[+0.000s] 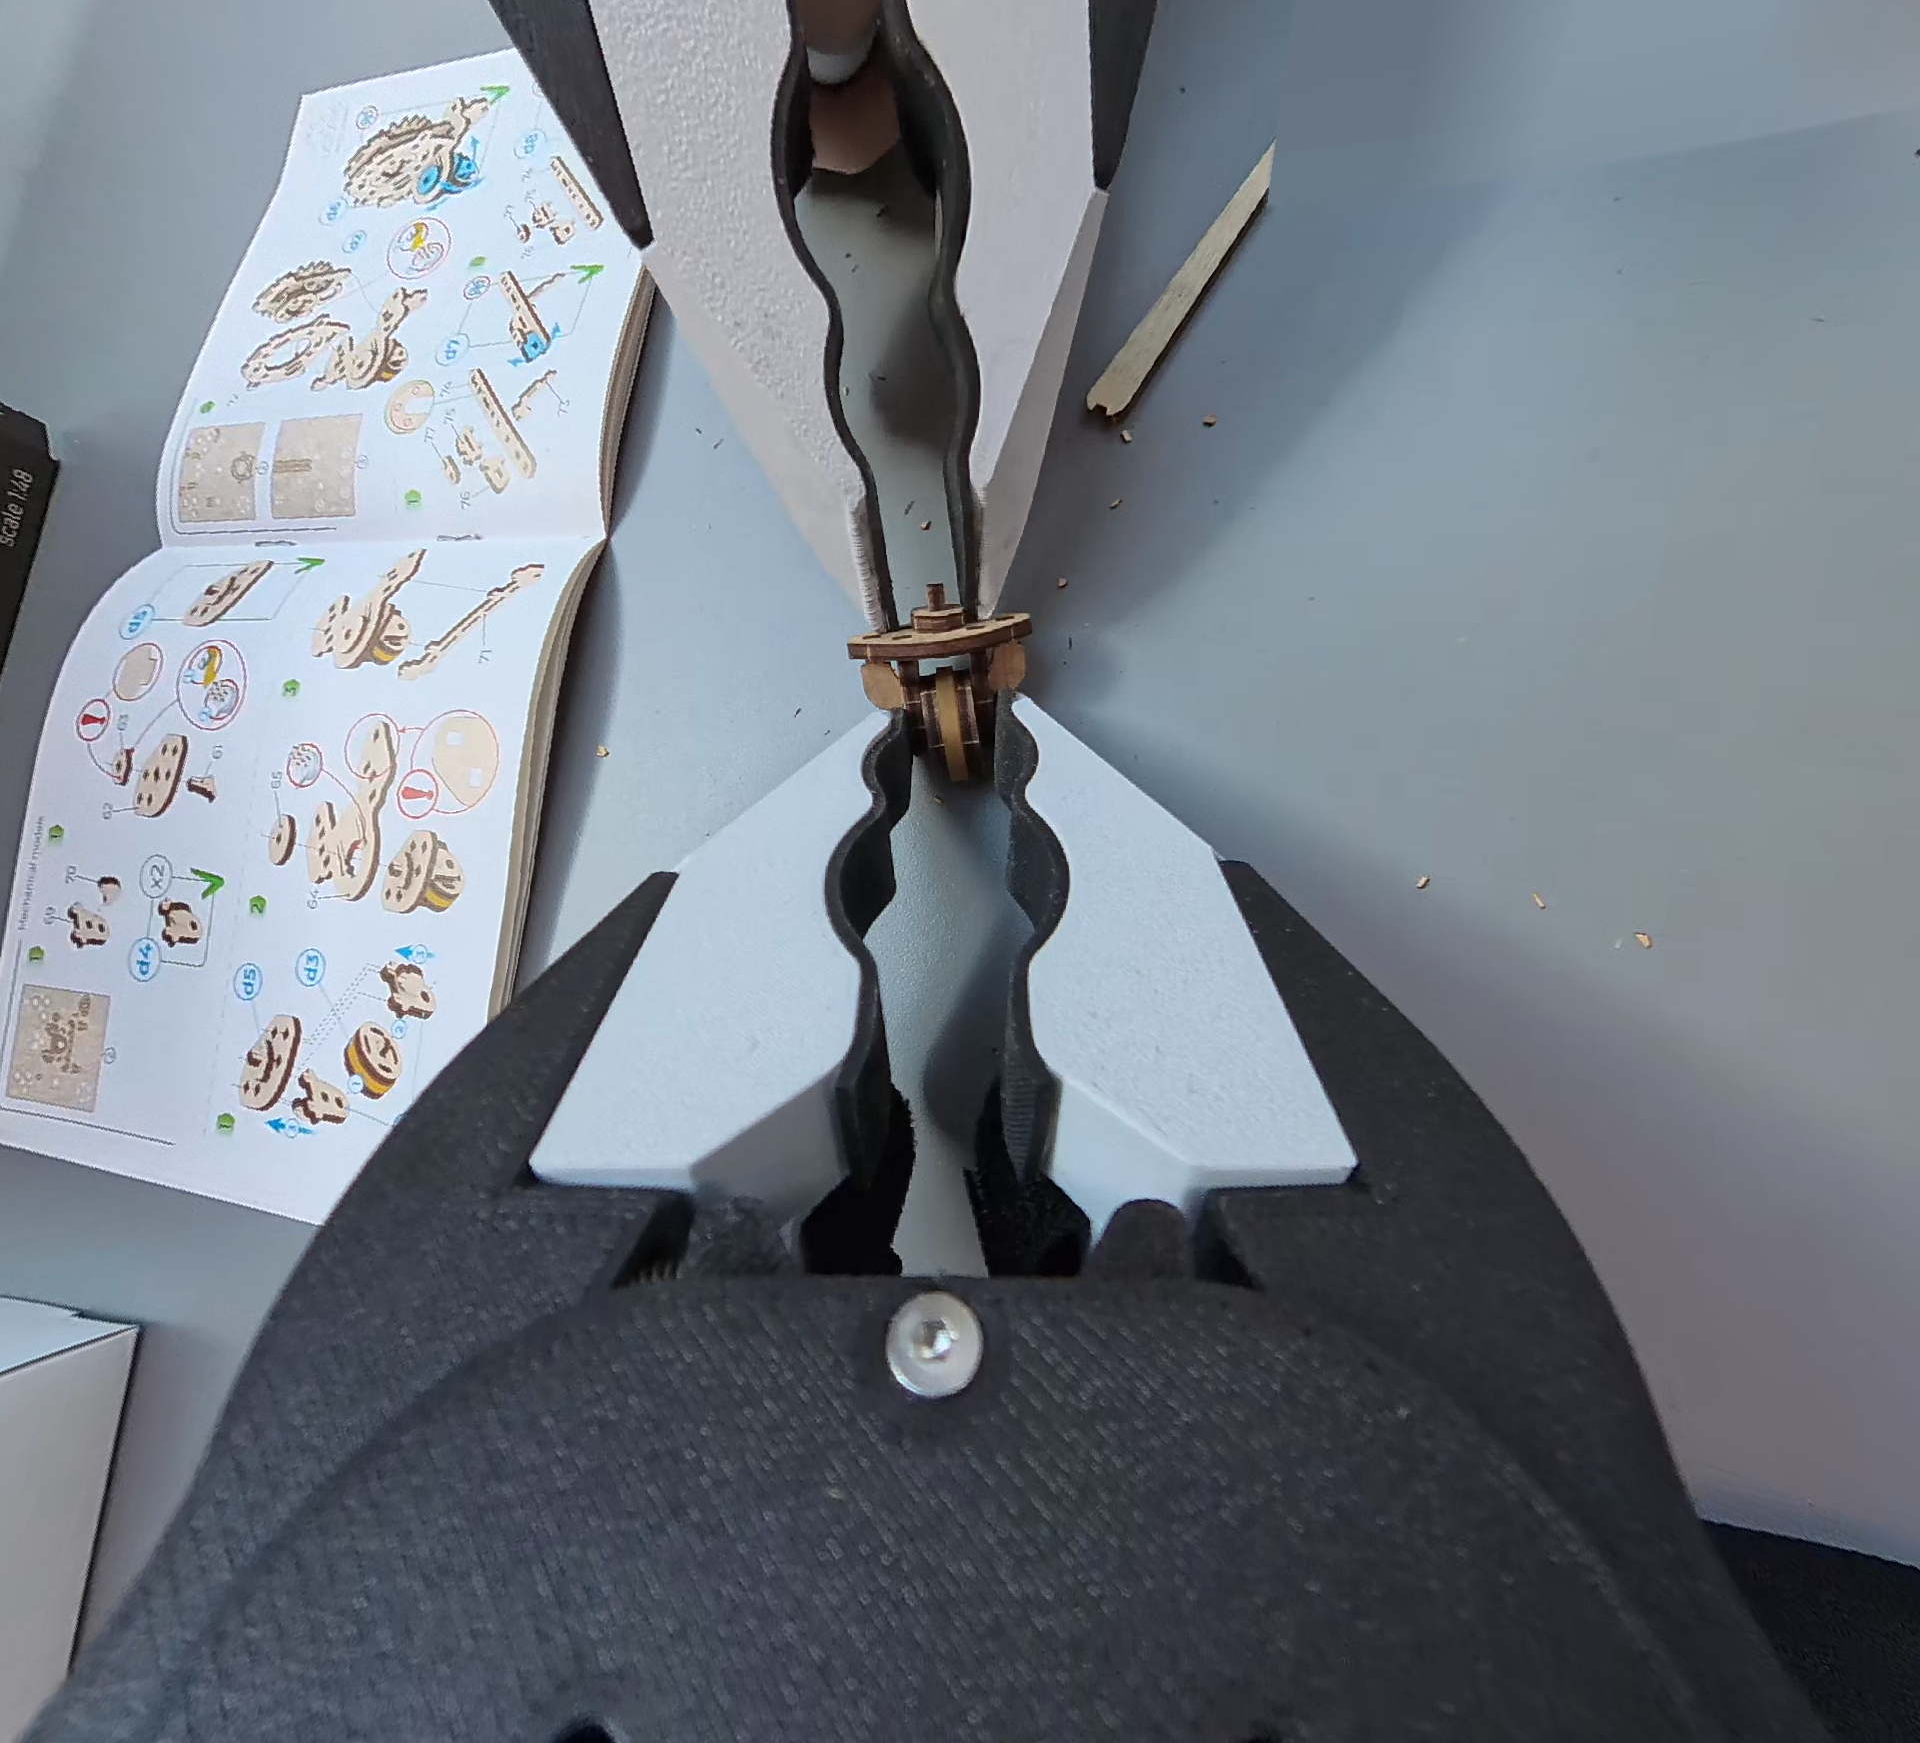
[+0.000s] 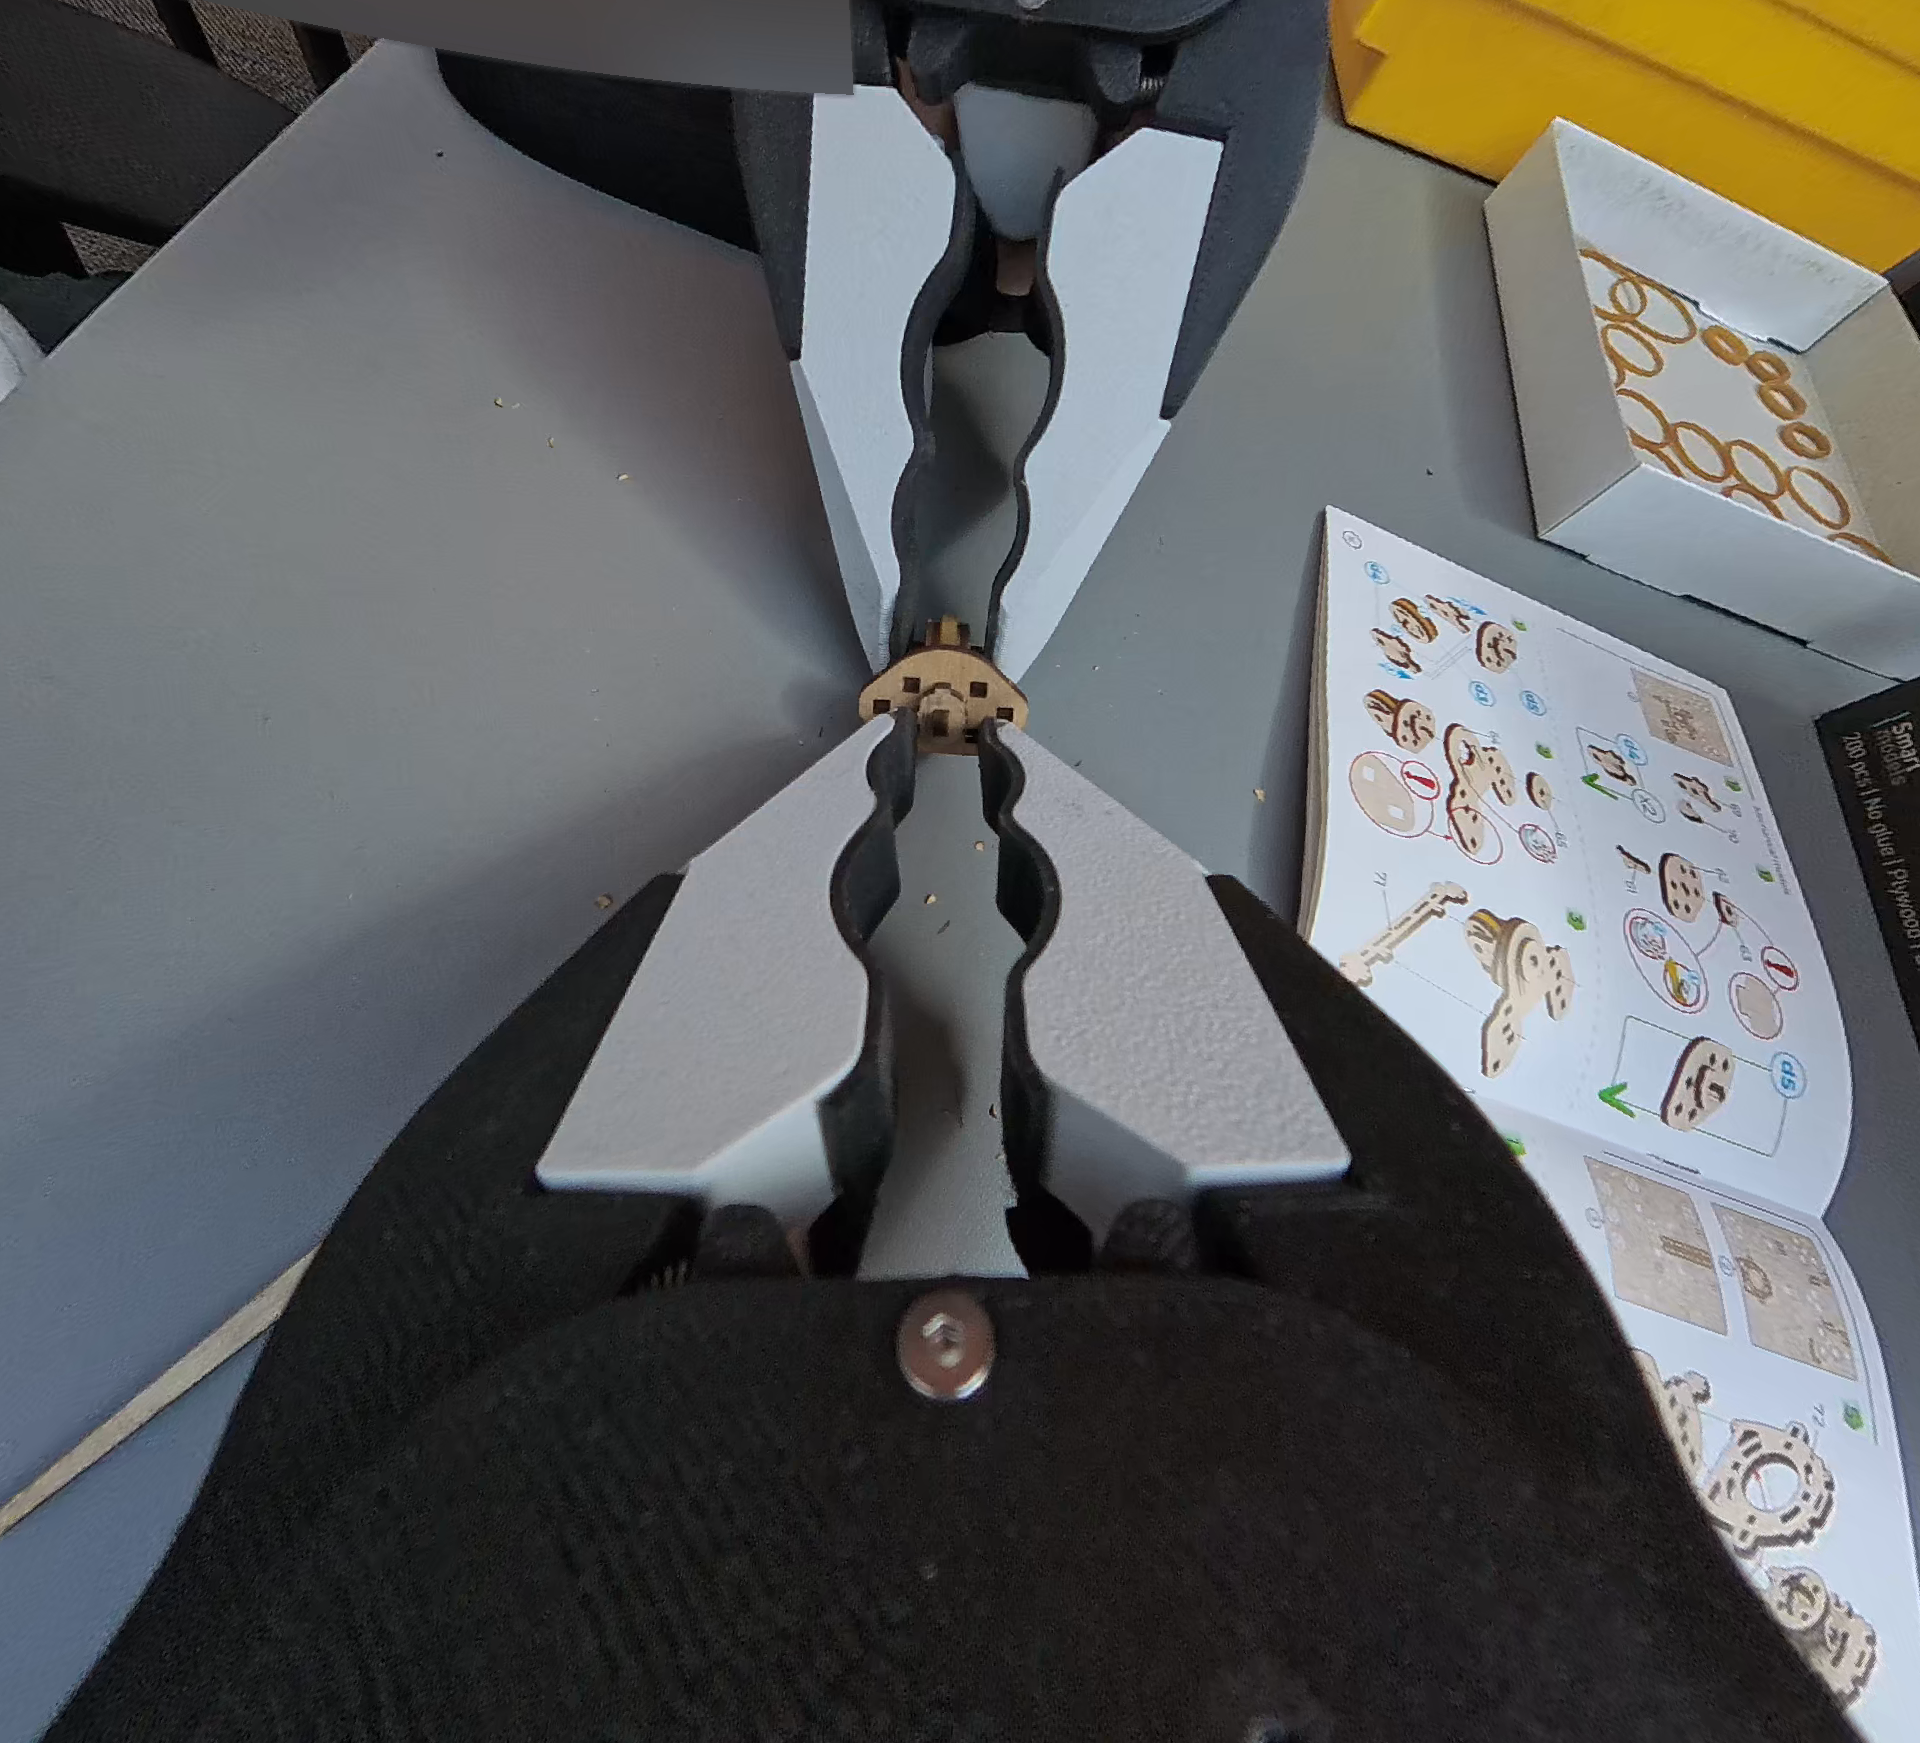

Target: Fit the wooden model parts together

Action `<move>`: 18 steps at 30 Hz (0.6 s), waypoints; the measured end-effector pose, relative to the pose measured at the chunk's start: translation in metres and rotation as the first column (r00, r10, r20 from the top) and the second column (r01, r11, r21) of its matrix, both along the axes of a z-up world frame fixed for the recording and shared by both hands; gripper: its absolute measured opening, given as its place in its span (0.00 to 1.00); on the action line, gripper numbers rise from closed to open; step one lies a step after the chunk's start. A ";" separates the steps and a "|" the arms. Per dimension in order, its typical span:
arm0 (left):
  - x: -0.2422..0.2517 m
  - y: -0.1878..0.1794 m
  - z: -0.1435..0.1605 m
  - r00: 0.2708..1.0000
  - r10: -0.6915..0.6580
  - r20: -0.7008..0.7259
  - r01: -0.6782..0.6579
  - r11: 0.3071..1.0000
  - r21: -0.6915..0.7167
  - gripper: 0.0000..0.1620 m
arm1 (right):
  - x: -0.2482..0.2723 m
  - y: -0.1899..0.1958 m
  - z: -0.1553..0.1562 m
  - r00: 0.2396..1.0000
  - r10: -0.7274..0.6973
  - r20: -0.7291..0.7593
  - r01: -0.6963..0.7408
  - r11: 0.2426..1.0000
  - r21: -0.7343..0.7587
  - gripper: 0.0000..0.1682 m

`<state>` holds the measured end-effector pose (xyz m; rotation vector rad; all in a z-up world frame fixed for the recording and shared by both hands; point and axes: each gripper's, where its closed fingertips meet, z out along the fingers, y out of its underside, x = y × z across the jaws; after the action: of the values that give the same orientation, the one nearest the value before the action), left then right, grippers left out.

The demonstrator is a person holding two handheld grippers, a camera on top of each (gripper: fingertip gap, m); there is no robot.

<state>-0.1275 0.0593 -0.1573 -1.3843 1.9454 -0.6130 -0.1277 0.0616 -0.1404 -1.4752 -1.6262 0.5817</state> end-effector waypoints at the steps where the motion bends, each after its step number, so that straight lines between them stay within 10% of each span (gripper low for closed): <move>1: 0.000 0.000 0.000 1.000 0.000 0.000 0.000 1.000 0.001 0.09 | 0.000 0.000 0.000 1.000 0.001 0.000 -0.001 1.000 0.003 0.06; 18: 0.002 0.001 0.000 1.000 0.009 0.007 -0.009 0.999 0.036 0.09 | 0.006 0.003 -0.011 0.996 0.016 0.087 -0.011 0.998 -0.058 0.09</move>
<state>-0.1260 0.0602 -0.1569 -1.3669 1.9345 -0.5751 -0.1220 0.0644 -0.1513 -1.5522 -1.7006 0.5827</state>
